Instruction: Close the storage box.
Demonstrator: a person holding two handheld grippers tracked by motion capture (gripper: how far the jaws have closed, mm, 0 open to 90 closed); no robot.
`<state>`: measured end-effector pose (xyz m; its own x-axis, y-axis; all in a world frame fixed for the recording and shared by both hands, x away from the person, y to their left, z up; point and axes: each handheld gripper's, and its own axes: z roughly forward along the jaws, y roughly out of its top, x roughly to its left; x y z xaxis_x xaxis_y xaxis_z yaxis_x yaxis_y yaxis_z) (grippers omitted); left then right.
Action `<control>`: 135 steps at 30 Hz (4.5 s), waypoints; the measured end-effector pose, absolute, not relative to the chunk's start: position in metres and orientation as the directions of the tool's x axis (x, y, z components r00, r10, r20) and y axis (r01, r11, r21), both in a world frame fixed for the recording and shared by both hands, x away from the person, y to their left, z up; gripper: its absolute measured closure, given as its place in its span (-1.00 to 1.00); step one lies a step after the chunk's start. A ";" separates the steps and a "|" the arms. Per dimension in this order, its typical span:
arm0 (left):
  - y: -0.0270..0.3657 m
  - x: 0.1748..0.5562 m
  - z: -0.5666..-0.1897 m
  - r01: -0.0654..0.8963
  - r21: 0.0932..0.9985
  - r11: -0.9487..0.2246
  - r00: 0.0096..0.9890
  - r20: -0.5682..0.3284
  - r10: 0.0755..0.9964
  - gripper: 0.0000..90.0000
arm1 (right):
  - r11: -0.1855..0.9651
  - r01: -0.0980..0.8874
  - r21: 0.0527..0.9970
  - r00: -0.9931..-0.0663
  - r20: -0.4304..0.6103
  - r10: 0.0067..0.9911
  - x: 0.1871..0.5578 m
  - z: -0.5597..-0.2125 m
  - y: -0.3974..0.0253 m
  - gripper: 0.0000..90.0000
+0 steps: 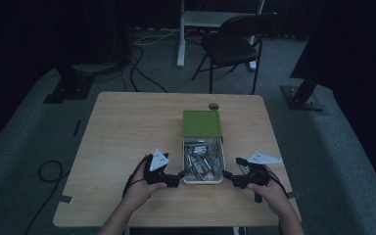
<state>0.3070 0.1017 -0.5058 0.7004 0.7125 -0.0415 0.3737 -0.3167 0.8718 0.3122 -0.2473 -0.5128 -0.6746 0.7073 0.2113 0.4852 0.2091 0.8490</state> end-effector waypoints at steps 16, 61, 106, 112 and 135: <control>0.101 0.314 -0.505 0.374 0.871 -0.318 0.694 -0.036 0.719 -0.78 | 0.231 0.470 0.852 -0.670 0.173 0.722 0.318 -0.510 -0.245 -0.70; 0.101 0.336 -0.499 0.390 0.863 -0.321 0.683 -0.037 0.730 -0.78 | 0.248 0.458 0.853 -0.658 0.138 0.740 0.335 -0.503 -0.241 -0.71; 0.103 0.354 -0.495 0.401 0.860 -0.316 0.668 -0.038 0.743 -0.78 | 0.232 0.471 0.851 -0.627 0.138 0.767 0.356 -0.501 -0.239 -0.71; 0.103 0.358 -0.494 0.399 0.857 -0.325 0.665 -0.026 0.747 -0.78 | 0.237 0.469 0.851 -0.621 0.127 0.773 0.360 -0.499 -0.238 -0.71; 0.101 0.372 -0.497 0.412 0.854 -0.316 0.649 -0.031 0.760 -0.78 | 0.190 0.487 0.852 -0.581 0.154 0.799 0.372 -0.501 -0.237 -0.71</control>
